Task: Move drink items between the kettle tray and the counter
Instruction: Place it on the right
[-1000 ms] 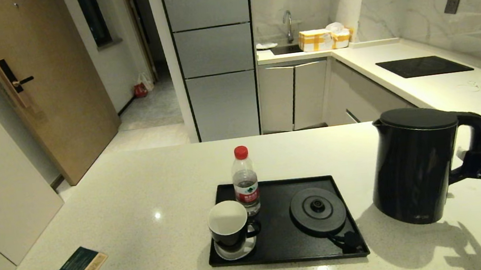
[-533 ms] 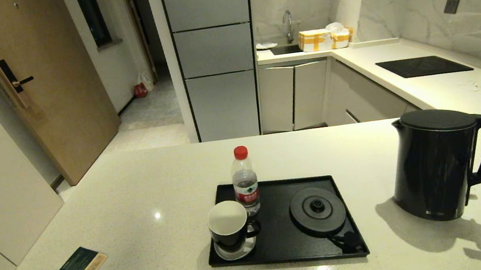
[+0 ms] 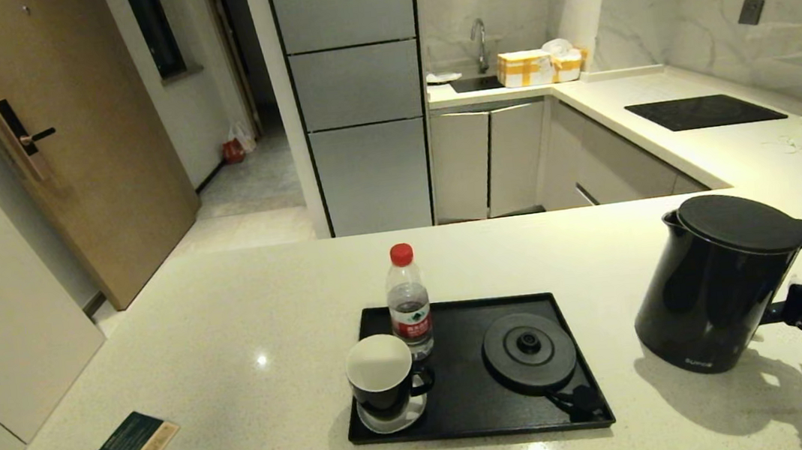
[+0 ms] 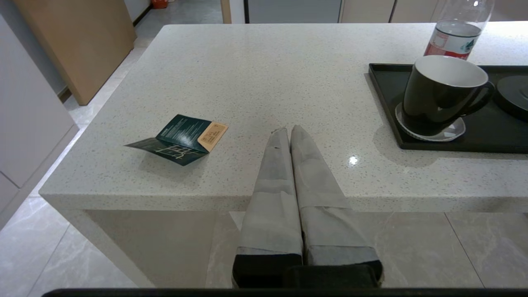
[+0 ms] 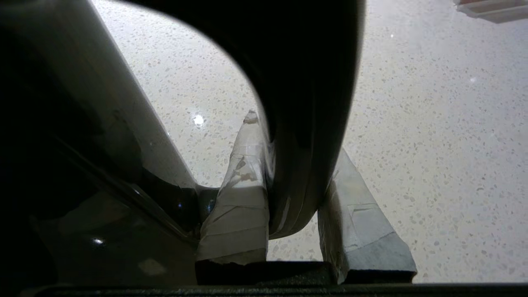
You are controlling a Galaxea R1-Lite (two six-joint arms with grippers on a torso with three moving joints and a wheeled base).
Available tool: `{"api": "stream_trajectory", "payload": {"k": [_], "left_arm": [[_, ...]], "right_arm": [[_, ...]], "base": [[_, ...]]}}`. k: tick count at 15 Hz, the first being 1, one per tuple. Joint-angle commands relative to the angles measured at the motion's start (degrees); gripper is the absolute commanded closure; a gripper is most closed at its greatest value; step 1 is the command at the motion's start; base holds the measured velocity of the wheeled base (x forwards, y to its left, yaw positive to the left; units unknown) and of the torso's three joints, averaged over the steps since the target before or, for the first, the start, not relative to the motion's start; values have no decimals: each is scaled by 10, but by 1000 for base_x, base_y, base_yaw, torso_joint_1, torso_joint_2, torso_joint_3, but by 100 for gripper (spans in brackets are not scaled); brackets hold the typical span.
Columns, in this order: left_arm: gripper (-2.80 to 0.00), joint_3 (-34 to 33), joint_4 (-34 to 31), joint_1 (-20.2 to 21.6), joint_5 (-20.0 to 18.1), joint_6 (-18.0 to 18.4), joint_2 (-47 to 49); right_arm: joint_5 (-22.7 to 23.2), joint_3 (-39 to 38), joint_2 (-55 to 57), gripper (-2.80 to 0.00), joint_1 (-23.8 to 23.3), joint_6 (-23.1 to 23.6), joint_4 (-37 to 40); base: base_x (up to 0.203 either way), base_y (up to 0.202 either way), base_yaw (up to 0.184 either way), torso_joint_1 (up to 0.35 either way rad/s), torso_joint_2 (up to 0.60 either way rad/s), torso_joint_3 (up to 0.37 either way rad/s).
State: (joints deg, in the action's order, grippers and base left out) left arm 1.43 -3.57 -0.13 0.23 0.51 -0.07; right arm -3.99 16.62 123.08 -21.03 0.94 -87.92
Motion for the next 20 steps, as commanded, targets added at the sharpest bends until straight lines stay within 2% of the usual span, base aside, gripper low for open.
{"api": "stream_trajectory", "payload": {"k": [1,6,11,12,18,20], "left_arm": [[0,0,0,0,0,0,0],[0,0,0,0,0,0,0],[0,1,0,0,0,-1,0],[0,0,0,0,0,0,0],[0,0,0,0,0,0,0],[0,0,0,0,0,0,0]], "right_arm": [[2,3,20,0,2,9,3],[31,19,22,0,2,24,3],[33,40,22,0,2,44,3],[33,40,23,-280,2,44,3],[58,19,8,-280,-3,37,3],[97,-7,-17,-280,-17,23,3]], "base": [[0,0,0,0,0,0],[0,0,0,0,0,0],[0,0,0,0,0,0],[0,0,0,0,0,0],[0,0,0,0,0,0],[0,0,0,0,0,0]]}}
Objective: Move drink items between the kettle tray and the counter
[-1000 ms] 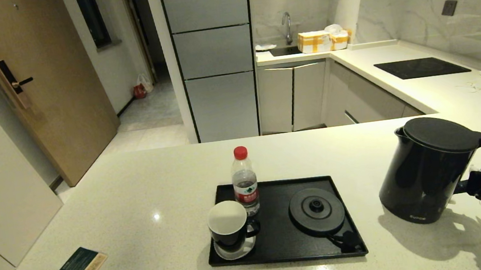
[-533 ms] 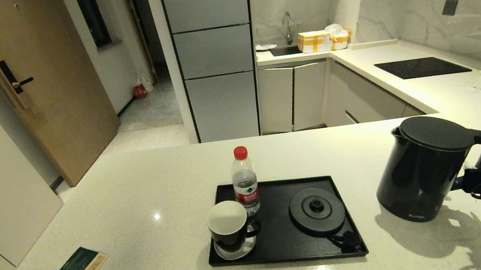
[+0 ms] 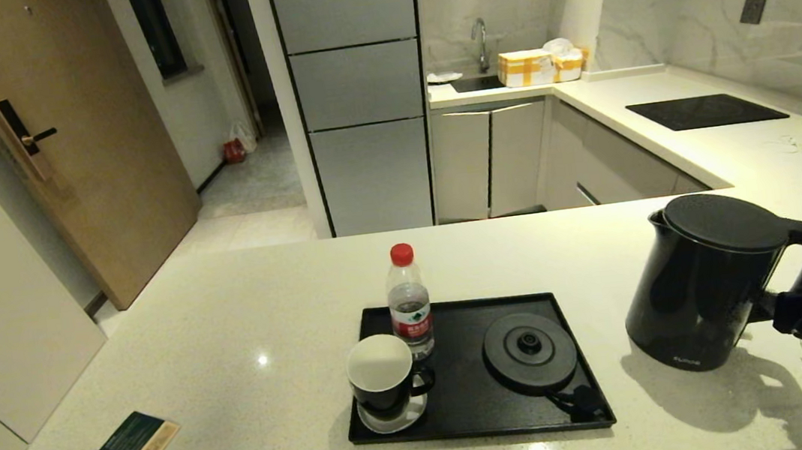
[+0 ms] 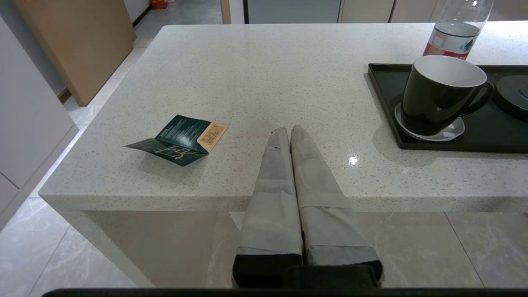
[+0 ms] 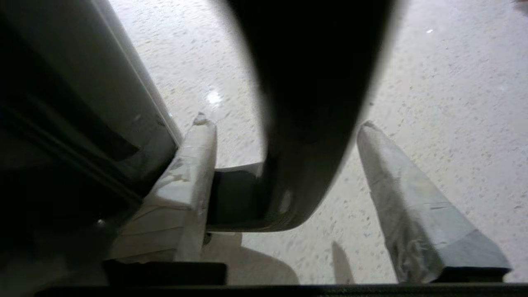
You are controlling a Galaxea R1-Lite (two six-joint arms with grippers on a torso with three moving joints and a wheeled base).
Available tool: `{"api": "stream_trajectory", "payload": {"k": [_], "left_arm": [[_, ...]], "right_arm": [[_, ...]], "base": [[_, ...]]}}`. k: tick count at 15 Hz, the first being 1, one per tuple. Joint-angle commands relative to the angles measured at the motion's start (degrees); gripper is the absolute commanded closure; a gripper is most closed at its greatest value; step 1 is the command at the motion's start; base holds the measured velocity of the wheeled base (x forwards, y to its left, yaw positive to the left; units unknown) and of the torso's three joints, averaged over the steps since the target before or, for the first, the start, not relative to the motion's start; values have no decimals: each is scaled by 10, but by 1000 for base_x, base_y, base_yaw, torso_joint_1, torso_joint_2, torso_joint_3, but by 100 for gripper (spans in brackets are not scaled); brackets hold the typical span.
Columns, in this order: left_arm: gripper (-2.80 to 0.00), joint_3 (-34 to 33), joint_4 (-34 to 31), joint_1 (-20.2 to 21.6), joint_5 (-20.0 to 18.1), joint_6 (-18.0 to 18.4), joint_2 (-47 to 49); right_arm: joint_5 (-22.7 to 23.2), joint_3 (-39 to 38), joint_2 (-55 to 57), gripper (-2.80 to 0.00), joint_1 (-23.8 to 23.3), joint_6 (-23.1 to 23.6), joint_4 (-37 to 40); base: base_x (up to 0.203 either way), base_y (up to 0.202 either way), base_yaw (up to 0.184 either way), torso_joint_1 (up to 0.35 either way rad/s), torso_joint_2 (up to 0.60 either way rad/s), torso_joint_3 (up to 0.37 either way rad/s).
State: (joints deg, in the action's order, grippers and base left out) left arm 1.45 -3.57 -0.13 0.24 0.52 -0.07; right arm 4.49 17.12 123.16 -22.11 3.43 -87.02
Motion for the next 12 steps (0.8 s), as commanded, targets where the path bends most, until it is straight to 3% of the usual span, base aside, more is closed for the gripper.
{"api": "stream_trajectory", "payload": {"k": [1,8,10,12], "left_arm": [[0,0,0,0,0,-1,0],[0,0,0,0,0,0,0],[0,0,0,0,0,0,0],[0,0,0,0,0,0,0]], "right_arm": [[30,-23,-29,-280,-15,-6,-6],[51,-48,-46,-280,-28,-7,-6],[106,-76,-78,-280,-54,-8,-6],[120,-89,-93,-280,-69,-8,-6]], "base": [[0,0,0,0,0,0],[0,0,0,0,0,0],[0,0,0,0,0,0],[0,0,0,0,0,0]]}}
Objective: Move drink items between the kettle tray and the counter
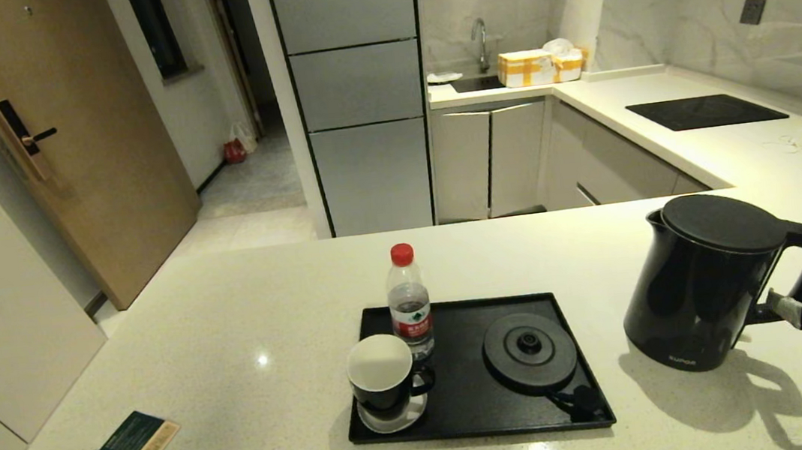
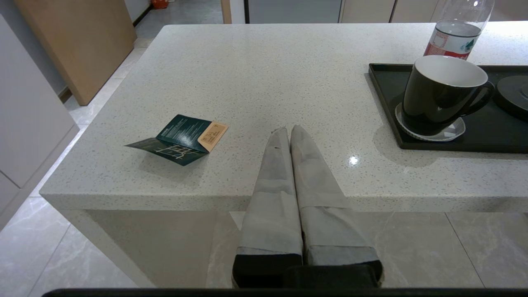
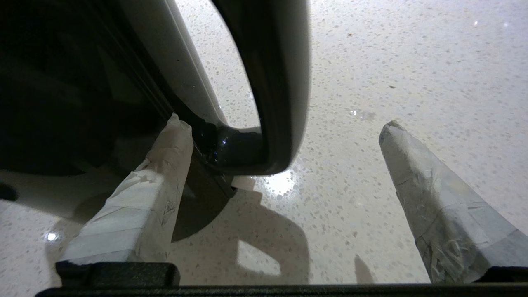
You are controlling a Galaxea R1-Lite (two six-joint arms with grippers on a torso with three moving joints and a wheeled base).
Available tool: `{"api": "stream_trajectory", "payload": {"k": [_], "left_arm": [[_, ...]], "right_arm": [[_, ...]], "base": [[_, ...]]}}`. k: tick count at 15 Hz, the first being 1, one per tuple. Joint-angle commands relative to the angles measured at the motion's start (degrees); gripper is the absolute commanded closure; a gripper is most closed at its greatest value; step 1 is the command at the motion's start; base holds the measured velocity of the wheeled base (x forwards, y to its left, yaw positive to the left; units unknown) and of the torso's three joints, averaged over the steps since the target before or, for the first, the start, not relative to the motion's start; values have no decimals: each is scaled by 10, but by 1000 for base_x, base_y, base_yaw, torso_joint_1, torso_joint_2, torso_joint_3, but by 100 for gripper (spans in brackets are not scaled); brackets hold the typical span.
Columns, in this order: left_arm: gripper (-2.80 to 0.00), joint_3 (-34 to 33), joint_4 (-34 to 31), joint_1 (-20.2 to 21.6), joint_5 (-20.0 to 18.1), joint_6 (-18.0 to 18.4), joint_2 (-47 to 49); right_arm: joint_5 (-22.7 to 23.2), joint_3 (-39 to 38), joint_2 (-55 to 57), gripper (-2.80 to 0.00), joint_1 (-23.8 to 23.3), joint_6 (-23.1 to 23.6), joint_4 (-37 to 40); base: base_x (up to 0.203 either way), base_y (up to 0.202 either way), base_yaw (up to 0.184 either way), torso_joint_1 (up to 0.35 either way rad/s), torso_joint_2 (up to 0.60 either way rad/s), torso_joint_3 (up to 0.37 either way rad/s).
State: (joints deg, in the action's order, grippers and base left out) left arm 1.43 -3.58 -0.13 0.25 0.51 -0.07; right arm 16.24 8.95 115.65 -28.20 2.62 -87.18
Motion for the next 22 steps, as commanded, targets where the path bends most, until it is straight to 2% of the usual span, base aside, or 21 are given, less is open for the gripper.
{"api": "stream_trajectory", "payload": {"k": [1,6,8,10,11,13,15,16,18,22], "left_arm": [[0,0,0,0,0,0,0],[0,0,0,0,0,-1,0],[0,0,0,0,0,0,0],[0,0,0,0,0,0,0],[0,0,0,0,0,0,0],[0,0,0,0,0,-1,0],[0,0,0,0,0,0,0],[0,0,0,0,0,0,0],[0,0,0,0,0,0,0],[0,1,0,0,0,0,0]], "right_arm": [[9,-12,-23,-280,-12,-2,-5],[35,-32,-72,-280,-18,-15,-5],[39,-37,-148,-280,-18,-19,-3],[40,-31,-227,-280,-17,-19,35],[40,-17,-273,-280,-16,-19,88],[44,32,-415,-280,-13,-19,264],[61,117,-575,-280,-5,-18,579],[75,176,-633,0,-2,-18,730],[100,308,-702,0,3,-20,919],[123,541,-781,0,14,-23,1192]], "base": [[0,0,0,0,0,0],[0,0,0,0,0,0],[0,0,0,0,0,0],[0,0,0,0,0,0],[0,0,0,0,0,0],[0,0,0,0,0,0],[0,0,0,0,0,0],[0,0,0,0,0,0],[0,0,0,0,0,0],[0,0,0,0,0,0]]}}
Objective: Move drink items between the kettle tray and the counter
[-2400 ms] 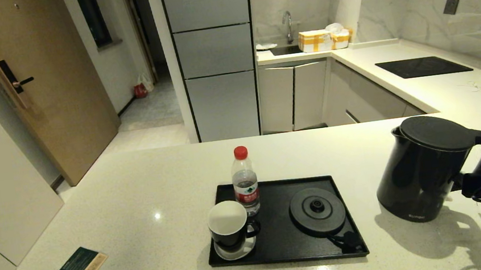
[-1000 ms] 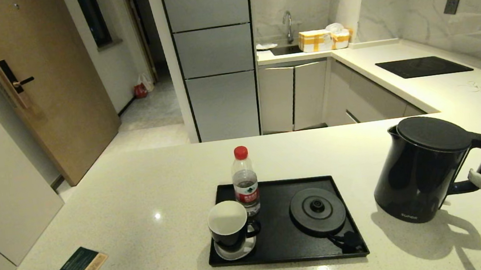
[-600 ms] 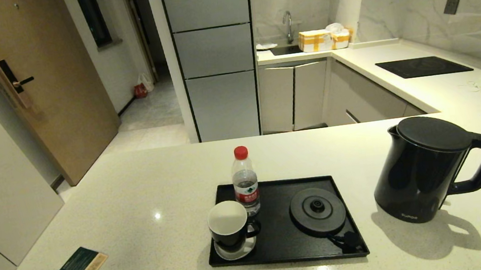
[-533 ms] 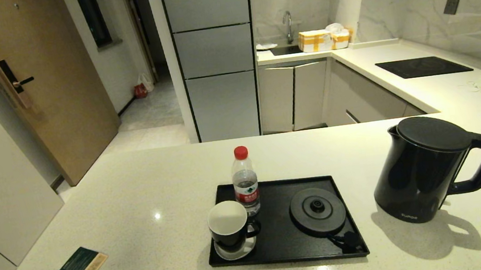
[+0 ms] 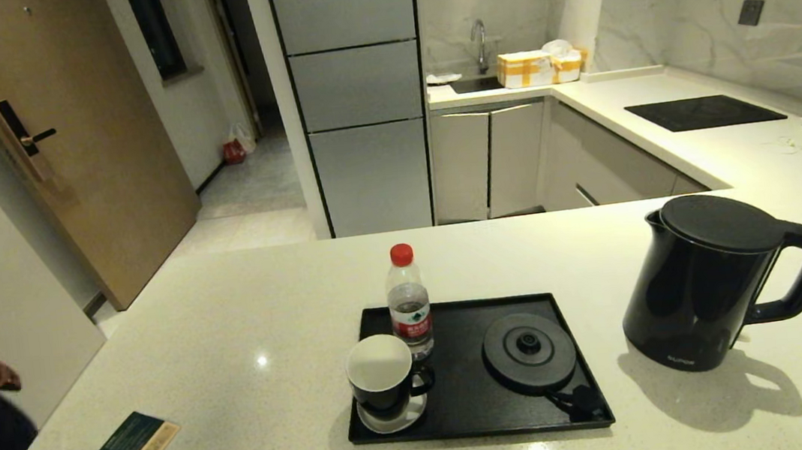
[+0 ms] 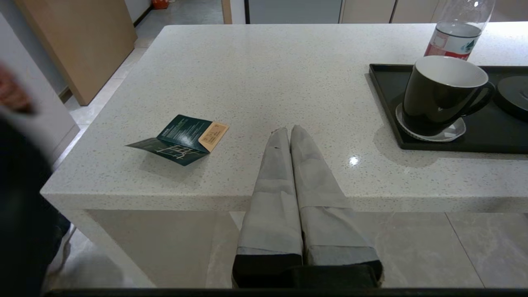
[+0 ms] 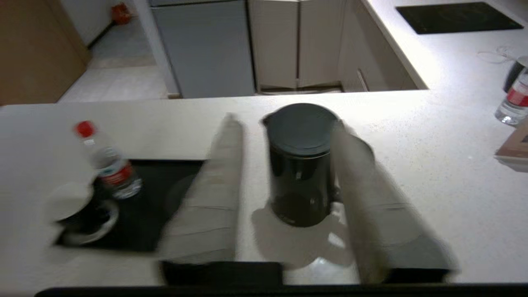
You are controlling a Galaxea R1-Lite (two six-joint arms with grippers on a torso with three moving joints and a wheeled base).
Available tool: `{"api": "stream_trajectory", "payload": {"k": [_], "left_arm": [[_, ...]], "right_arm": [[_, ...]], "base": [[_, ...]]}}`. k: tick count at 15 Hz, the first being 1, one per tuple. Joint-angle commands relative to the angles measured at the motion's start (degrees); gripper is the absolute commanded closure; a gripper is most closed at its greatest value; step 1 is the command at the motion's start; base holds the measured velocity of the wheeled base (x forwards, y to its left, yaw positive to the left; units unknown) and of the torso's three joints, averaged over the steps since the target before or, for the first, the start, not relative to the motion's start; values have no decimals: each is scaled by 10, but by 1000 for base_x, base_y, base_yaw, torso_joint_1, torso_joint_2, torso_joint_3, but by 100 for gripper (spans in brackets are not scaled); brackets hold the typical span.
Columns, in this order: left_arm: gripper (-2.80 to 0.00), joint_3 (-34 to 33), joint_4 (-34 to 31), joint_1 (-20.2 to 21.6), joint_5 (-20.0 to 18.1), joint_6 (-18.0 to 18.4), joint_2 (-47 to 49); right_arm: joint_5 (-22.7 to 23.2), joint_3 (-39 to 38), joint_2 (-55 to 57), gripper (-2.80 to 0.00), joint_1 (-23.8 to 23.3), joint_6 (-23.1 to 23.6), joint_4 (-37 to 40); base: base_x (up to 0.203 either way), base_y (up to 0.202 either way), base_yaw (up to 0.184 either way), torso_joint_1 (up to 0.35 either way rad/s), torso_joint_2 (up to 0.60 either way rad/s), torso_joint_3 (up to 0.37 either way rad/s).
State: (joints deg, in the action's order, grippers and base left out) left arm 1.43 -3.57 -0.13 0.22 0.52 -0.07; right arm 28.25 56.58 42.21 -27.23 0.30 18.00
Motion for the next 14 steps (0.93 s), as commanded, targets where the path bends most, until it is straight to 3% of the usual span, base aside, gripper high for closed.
{"api": "stream_trajectory", "payload": {"k": [1,3,5,7,9,12,14], "left_arm": [[0,0,0,0,0,-1,0],[0,0,0,0,0,0,0],[0,0,0,0,0,0,0],[0,0,0,0,0,0,0],[0,0,0,0,0,0,0],[0,0,0,0,0,0,0],[0,0,0,0,0,0,0]], "right_arm": [[4,125,-58,0,16,-1,204],[-3,235,-82,0,93,-1,352],[-87,278,-129,0,167,-1,455],[-168,293,-184,0,181,-3,479],[-212,297,-237,0,190,-3,491],[-225,324,-262,0,197,-27,518],[-223,336,-263,0,240,-32,518]], "base": [[0,0,0,0,0,0],[0,0,0,0,0,0],[0,0,0,0,0,0],[0,0,0,0,0,0],[0,0,0,0,0,0],[0,0,0,0,0,0],[0,0,0,0,0,0]]}}
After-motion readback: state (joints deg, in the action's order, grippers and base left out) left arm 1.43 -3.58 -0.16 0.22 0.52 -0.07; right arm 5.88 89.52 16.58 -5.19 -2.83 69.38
